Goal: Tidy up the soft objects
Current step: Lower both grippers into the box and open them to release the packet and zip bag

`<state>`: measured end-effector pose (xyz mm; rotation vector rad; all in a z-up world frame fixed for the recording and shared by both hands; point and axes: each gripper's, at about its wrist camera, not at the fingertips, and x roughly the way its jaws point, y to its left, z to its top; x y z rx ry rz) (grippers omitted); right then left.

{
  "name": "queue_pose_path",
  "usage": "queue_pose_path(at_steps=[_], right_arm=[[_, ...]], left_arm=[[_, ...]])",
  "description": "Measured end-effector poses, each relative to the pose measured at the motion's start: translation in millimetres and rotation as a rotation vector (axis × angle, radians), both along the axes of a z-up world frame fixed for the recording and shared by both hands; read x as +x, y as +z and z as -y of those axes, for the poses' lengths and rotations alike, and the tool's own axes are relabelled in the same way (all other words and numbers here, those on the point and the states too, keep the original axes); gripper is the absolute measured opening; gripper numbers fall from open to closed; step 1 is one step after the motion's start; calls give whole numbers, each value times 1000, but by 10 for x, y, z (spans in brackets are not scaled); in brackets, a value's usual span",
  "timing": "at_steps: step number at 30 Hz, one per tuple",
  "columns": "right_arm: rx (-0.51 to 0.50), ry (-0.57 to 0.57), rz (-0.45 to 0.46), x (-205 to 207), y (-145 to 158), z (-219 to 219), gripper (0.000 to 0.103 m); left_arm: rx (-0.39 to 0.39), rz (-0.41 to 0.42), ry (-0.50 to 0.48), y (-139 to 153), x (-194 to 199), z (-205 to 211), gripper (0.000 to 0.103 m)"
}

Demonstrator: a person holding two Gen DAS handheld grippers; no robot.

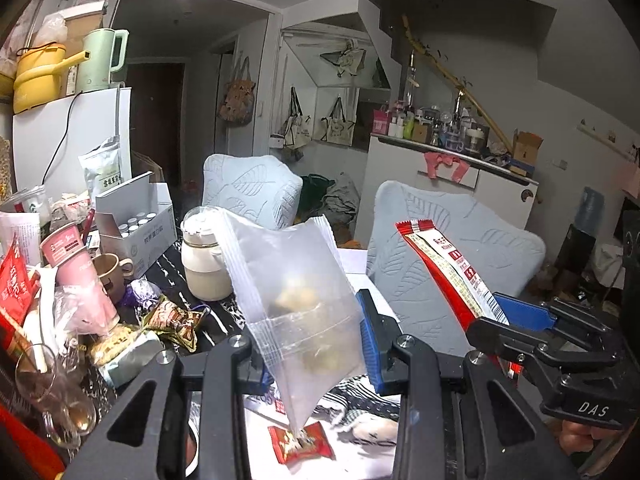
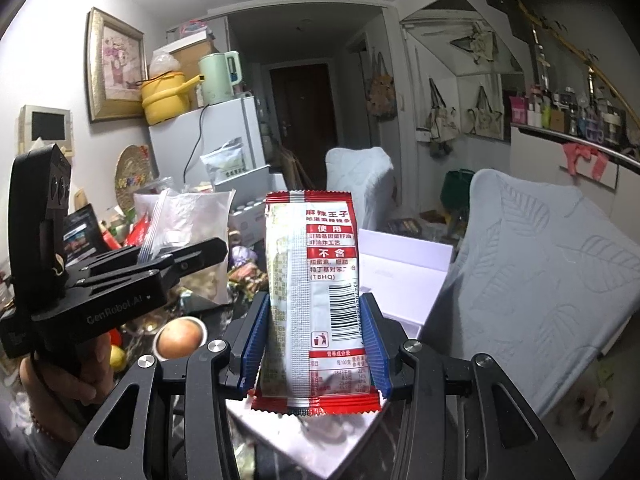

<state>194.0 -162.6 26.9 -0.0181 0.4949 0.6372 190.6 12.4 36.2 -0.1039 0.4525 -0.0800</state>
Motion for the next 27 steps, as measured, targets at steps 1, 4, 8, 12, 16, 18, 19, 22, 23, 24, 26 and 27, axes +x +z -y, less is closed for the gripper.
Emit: queue_pose_path(at_steps=[1, 4, 8, 12, 16, 18, 19, 22, 23, 24, 26, 27], right_arm=[[-1, -1, -3, 38, -10, -8, 44], [-7, -3, -19, 174, -74, -54, 44], [-15, -6, -46, 313, -186, -110, 44], [-28, -11, -72, 421, -305, -152, 44], [-35, -16, -103, 531, -419, -169, 44], [-43, -18, -116, 572, -484, -181, 44], [-48, -19, -121, 585, -510, -188, 44], [-65, -21, -141, 634, -605, -212, 44], [-69, -23, -146, 652, -637, -214, 44], [-72, -24, -150, 669, -665, -211, 44], [-73, -25, -163, 714, -723, -217, 44], [-75, -26, -168, 738, -745, -215, 44]], left_arm=[[-1, -6, -4, -23, 43, -2, 34], [-11, -33, -19, -113, 180, -32, 34], [9, -66, -18, -227, 324, -33, 34], [10, -116, -14, -375, 447, -48, 34], [16, -154, -8, -502, 537, -69, 34], [23, -171, -7, -566, 590, -57, 34], [29, -183, -7, -611, 619, -46, 34], [38, -210, -10, -702, 686, -14, 34], [37, -220, -13, -737, 708, -7, 34], [34, -232, -17, -779, 735, 1, 34], [36, -246, -17, -837, 766, 7, 34], [41, -252, -13, -872, 782, 14, 34]])
